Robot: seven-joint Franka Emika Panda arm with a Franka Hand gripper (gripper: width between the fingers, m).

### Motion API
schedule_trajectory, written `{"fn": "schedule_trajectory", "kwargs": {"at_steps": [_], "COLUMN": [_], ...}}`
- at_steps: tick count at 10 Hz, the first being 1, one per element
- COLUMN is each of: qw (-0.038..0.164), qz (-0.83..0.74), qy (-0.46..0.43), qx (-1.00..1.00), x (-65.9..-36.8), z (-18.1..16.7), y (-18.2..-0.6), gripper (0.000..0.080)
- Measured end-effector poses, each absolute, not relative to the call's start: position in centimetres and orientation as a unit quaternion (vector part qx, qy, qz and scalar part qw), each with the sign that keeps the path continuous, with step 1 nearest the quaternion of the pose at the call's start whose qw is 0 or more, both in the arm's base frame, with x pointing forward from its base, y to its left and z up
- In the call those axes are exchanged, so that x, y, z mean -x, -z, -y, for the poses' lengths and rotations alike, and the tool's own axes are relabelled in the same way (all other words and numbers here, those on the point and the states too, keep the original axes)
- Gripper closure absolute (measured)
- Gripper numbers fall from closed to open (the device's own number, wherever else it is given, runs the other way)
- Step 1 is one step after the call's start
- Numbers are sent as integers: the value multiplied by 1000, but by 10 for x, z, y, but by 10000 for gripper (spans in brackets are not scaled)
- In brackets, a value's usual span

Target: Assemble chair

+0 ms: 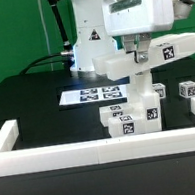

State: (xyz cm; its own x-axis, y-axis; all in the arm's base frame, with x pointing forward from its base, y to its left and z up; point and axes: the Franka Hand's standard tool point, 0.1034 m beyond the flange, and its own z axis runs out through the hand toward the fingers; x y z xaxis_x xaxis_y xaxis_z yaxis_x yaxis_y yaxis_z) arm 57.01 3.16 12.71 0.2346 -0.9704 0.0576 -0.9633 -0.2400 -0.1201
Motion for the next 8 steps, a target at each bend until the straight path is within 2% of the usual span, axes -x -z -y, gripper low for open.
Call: {"fn": "schedule_trajectory", "kwargs": {"at_steps": [8], "qw": [25], "qz": [-604], "qy": [54], "qx": [795], "x": [-572], "z": [-36], "y": [-127], "gripper": [508]}}
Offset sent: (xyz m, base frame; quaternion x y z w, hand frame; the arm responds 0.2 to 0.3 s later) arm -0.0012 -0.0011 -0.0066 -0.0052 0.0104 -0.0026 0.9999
